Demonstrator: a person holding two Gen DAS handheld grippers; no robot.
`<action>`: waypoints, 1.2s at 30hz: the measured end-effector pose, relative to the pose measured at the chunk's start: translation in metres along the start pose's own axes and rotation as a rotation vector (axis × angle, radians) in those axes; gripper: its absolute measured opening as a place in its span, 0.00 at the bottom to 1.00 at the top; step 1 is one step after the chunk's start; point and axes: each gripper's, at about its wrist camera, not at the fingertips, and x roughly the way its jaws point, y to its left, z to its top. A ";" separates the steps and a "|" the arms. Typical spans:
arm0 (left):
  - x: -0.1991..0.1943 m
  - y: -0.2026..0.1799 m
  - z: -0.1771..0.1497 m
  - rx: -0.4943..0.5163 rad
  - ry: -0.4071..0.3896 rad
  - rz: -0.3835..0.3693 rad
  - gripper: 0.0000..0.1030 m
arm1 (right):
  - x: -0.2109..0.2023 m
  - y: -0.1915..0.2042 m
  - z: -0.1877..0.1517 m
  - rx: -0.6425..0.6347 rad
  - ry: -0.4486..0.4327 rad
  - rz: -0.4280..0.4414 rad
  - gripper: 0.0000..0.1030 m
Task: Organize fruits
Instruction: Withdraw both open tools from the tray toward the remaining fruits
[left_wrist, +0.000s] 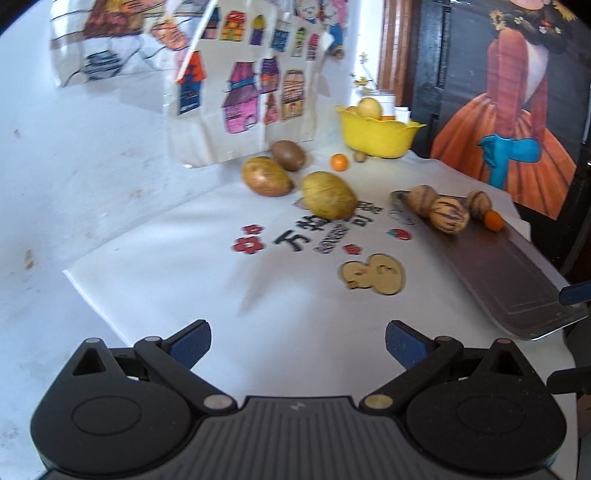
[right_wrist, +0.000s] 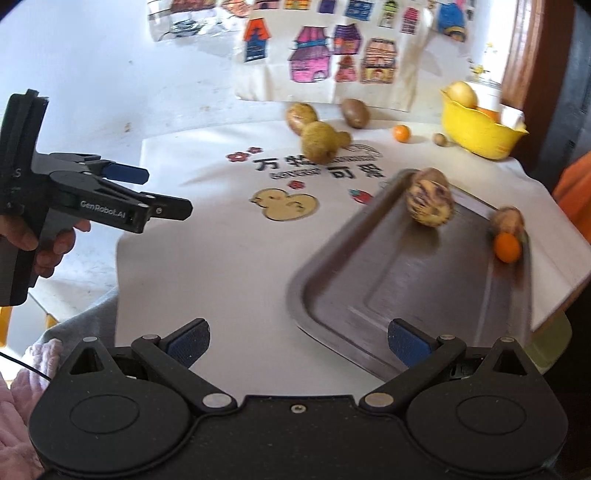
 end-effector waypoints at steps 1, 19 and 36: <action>0.000 0.004 0.000 -0.005 0.002 0.007 1.00 | 0.002 0.003 0.003 -0.008 0.001 0.007 0.99; 0.015 0.058 0.023 -0.088 0.002 0.100 1.00 | 0.038 0.018 0.049 -0.166 -0.009 0.034 0.99; 0.076 0.075 0.068 -0.161 0.010 0.113 1.00 | 0.059 -0.046 0.113 -0.207 -0.098 -0.100 0.99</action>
